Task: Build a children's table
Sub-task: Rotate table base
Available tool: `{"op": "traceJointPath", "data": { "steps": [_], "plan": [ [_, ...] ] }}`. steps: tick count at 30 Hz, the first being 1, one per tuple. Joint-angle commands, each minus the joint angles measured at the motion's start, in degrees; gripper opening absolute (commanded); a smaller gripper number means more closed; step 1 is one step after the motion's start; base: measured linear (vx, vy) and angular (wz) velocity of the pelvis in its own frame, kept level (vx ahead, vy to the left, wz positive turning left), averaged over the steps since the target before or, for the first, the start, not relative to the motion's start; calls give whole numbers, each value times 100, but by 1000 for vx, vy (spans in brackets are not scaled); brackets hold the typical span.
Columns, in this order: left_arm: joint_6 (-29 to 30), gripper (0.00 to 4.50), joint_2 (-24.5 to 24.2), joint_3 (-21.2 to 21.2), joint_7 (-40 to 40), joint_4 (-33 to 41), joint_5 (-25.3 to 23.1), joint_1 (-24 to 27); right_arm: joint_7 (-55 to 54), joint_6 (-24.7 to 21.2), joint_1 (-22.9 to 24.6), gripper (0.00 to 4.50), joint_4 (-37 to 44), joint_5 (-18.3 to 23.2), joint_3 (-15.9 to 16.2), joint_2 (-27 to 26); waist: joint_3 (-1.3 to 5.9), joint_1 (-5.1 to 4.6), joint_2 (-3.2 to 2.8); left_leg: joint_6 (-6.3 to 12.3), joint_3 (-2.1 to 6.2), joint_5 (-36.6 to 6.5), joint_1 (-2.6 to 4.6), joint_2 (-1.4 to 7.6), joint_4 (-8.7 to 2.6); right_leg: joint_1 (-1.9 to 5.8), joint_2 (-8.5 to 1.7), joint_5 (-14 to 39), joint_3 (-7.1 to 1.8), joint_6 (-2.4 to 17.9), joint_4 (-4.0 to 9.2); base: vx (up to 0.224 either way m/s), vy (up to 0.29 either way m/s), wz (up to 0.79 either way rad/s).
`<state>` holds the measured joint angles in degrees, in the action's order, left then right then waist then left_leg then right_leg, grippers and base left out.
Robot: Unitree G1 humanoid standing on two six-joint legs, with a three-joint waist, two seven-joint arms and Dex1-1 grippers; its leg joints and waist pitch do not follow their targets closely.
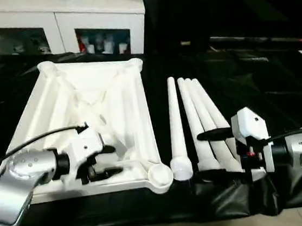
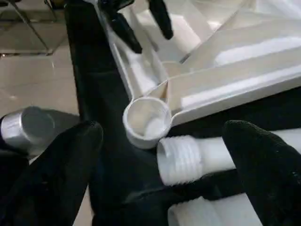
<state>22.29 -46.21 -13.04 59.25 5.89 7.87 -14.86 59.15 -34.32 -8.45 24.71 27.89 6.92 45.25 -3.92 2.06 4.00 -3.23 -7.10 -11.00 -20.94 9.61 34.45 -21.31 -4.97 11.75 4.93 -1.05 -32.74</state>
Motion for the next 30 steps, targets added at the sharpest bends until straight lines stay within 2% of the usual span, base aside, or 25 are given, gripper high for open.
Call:
{"op": "traceJointPath", "data": {
  "steps": [1,2,3,4,5,6,7,8,9,10,11,12,13,14,15,16,19,22,25,30],
  "plan": [
    [-257,272,-29,-164,19,-226,-264,-178,51,-54,-40,450,86,22,21,76,154,-16,-133,-481,199,-4210,217,317,-644,27,-324,3706,-48,317,604,0,0,0],
    [-341,263,-24,-200,24,-309,-319,-229,52,-54,-44,450,84,11,38,78,124,-57,-169,-517,204,-4523,213,357,-721,104,-287,3636,123,285,587,-63,5,-2],
    [-409,250,-13,-250,66,-452,-372,-313,55,-54,-40,450,86,0,68,87,123,-11,-225,-609,170,-4998,-115,487,-1101,465,-147,2778,205,371,35,-63,5,-2],
    [-409,240,-13,-250,66,-452,-372,-313,55,-54,-40,450,86,0,68,87,108,558,-197,-532,-139,-5352,-773,466,-1415,811,60,1455,141,366,-999,-88,-22,10],
    [-447,232,-14,-310,188,-620,-411,-405,60,-65,-25,450,95,-8,106,91,139,699,-226,-365,-395,-4698,-680,414,-1385,655,115,1671,-104,330,-1143,4,-115,11],
    [-451,228,-13,-325,234,-666,-410,-433,62,-70,-18,450,99,-10,113,93,203,400,390,-468,-242,-2294,383,152,117,-295,-571,5284,-543,-187,218,4,-115,11],
    [-457,228,-12,-342,284,-715,-406,-464,63,-76,-10,450,103,-12,119,94,60,386,151,-271,85,-784,395,6,687,-612,-998,6463,-749,60,792,69,-124,-10],
    [-540,207,-20,-397,401,-885,-451,-583,66,-95,11,450,119,1,121,113,206,560,81,-115,341,78,-165,-37,488,143,-864,5747,-993,394,495,81,-31,-5],
    [-564,196,-21,-425,451,-945,-464,-628,67,-93,23,450,124,1,116,122,293,713,-73,-336,227,-52,-1,254,-60,166,-577,3730,-662,631,192,81,-31,-5],
    [-620,191,-12,-449,487,-1020,-482,-671,70,-98,31,450,129,0,109,128,331,680,-86,-357,152,-360,185,330,-218,-20,-279,2533,-514,739,22,25,-32,20],
    [-671,191,4,-467,511,-1094,-496,-712,72,-103,38,450,133,-1,102,132,349,587,-127,-332,101,-953,251,424,-352,5,-159,977,-428,1042,-125,-27,-33,24],
    [-734,177,28,-493,513,-1195,-537,-769,68,-106,43,450,137,-2,93,135,356,584,-138,-216,21,-1093,210,420,-417,72,-205,351,-424,1264,-129,-27,-33,24],
    [-844,177,61,-516,500,-1332,-594,-839,68,-115,45,450,145,9,82,139,358,570,-128,-146,-38,-1049,132,383,-425,151,-256,158,-441,1375,-100,0,0,0],
    [-929,152,93,-531,484,-1442,-639,-897,68,-122,46,450,153,18,72,142,387,582,-120,-106,-57,-827,91,380,-412,205,-262,-51,-439,1364,-119,0,0,0],
    [-980,147,130,-537,466,-1530,-660,-949,67,-128,44,450,157,26,65,143,394,585,-120,-74,-84,-552,51,370,-388,225,-285,-348,-455,1329,-125,0,0,0],
    [-1016,147,157,-543,458,-1596,-669,-990,65,-129,42,450,159,34,62,147,405,579,-88,-69,-95,-422,23,357,-382,267,-294,-475,-462,1277,-130,0,0,0],
    [-1167,110,262,-553,458,-1832,-702,-1124,65,-153,44,450,188,65,58,153,398,574,-91,-75,-112,-450,38,363,-389,266,-305,-345,-474,1223,-104,0,0,0],
    [-1363,101,310,-615,533,-2069,-806,-1248,66,-157,49,450,195,60,70,161,393,572,-86,-97,-120,-487,49,369,-401,269,-298,-218,-480,1189,-83,0,0,0],
    [-1565,62,350,-675,635,-2300,-884,-1370,69,-155,38,450,176,40,85,162,400,581,-94,-123,-124,-461,58,381,-398,273,-302,-285,-484,1195,-94,0,0,0],
    [-1709,45,405,-662,691,-2551,-892,-1497,48,-155,34,450,178,25,95,149,395,579,-101,-154,-129,-521,64,384,-403,271,-302,-253,-484,1227,-94,0,0,0]
  ]
}}
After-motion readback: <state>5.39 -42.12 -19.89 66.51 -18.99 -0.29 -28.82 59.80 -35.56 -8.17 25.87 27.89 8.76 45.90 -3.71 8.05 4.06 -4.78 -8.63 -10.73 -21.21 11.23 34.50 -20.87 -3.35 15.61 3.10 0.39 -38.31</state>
